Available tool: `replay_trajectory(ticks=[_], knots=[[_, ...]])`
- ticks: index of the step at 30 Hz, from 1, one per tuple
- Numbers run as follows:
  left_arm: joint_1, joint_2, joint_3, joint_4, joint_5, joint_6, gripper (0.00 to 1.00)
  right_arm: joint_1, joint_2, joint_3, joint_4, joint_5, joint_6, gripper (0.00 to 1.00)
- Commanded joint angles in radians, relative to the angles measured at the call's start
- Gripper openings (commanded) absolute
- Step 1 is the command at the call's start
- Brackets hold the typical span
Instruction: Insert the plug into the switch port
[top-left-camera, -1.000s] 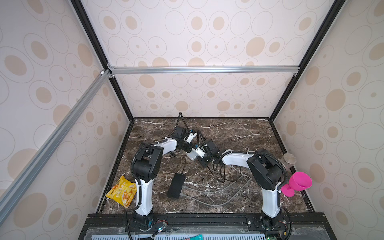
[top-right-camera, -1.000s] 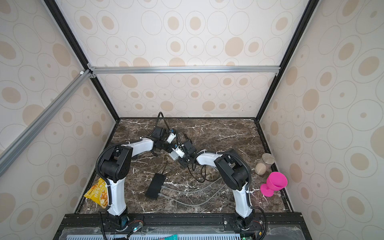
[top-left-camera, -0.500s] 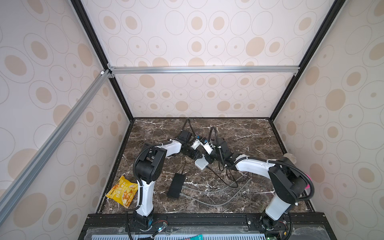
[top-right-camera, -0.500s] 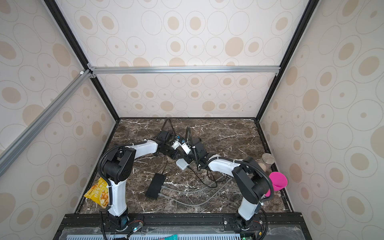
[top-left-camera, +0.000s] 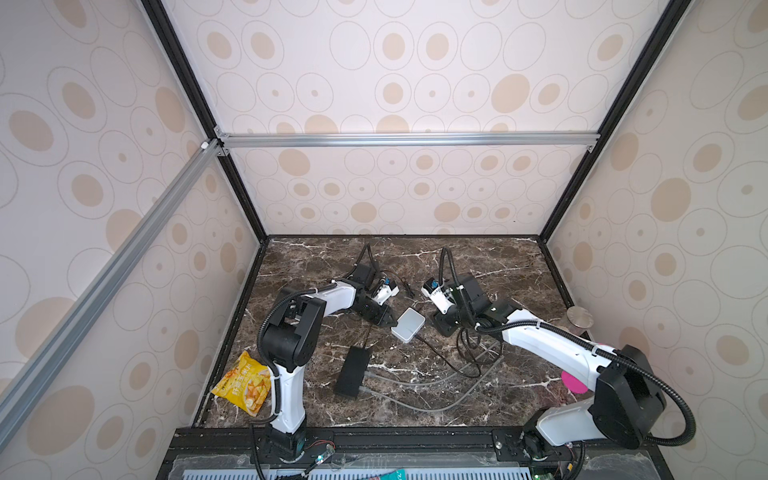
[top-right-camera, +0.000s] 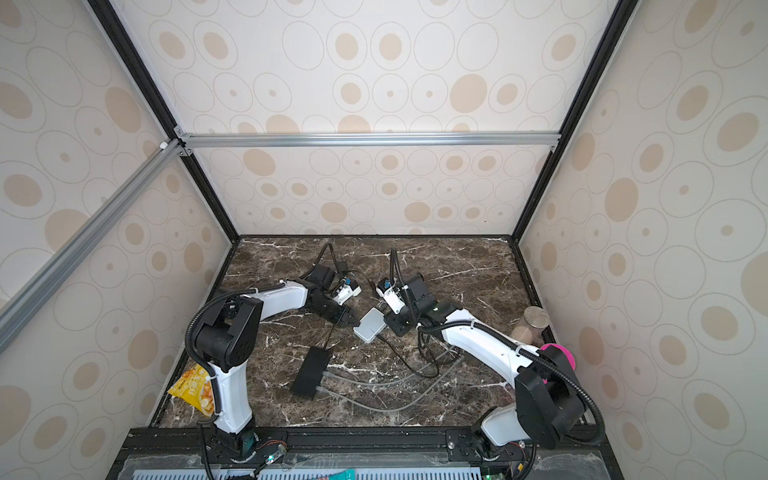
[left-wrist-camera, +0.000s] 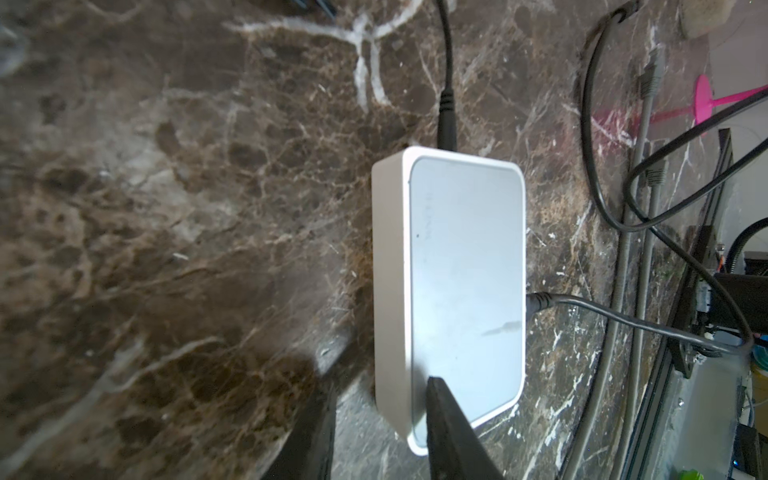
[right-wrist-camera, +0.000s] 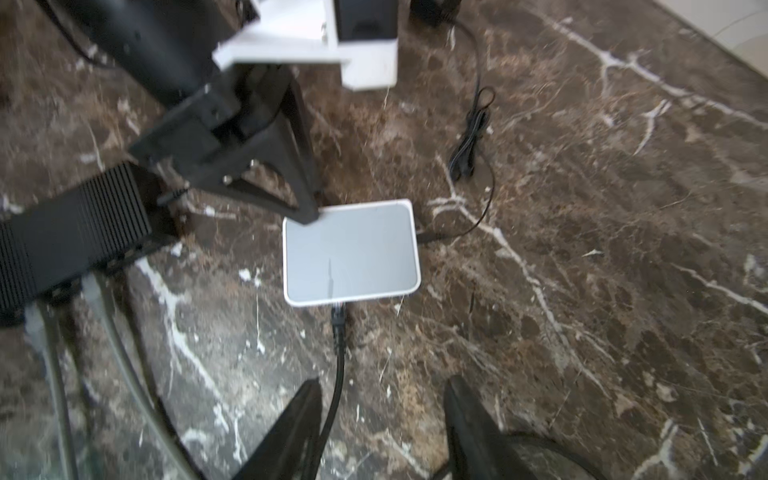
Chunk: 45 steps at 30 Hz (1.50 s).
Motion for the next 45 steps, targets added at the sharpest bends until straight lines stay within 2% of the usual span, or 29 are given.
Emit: replay_trajectory(ticks=[1, 7, 11, 15, 20, 22, 25, 29, 33, 45], knots=[[-0.013, 0.006, -0.021, -0.058, -0.035, -0.005, 0.39, 0.002, 0.063, 0.006, -0.222, -0.071, 0.004, 0.56], [-0.041, 0.028, -0.016, -0.053, -0.036, -0.011, 0.41, 0.002, 0.191, 0.048, -0.205, -0.073, 0.004, 0.58], [-0.057, 0.054, -0.008, -0.057, -0.061, -0.014, 0.40, 0.016, 0.268, 0.079, -0.194, -0.033, -0.014, 0.58], [-0.069, 0.085, 0.004, -0.074, -0.070, -0.008, 0.33, 0.018, 0.317, 0.105, -0.177, 0.003, -0.036, 0.57], [-0.072, 0.112, 0.013, -0.099, -0.071, 0.004, 0.21, 0.018, 0.389, 0.172, -0.189, -0.001, -0.067, 0.45], [-0.073, 0.118, 0.012, -0.101, -0.073, 0.006, 0.19, 0.019, 0.407, 0.189, -0.187, -0.003, -0.068, 0.35], [-0.078, 0.122, 0.008, -0.105, -0.076, 0.009, 0.19, 0.019, 0.411, 0.192, -0.159, -0.020, -0.047, 0.26], [-0.083, 0.124, 0.001, -0.103, -0.082, 0.009, 0.19, 0.022, 0.415, 0.184, -0.124, -0.026, -0.017, 0.23], [-0.089, 0.128, -0.001, -0.103, -0.080, 0.012, 0.19, 0.031, 0.430, 0.184, -0.102, -0.025, -0.011, 0.15], [-0.110, 0.134, -0.002, -0.113, -0.085, 0.023, 0.19, 0.064, 0.460, 0.293, -0.106, 0.023, -0.022, 0.11]])
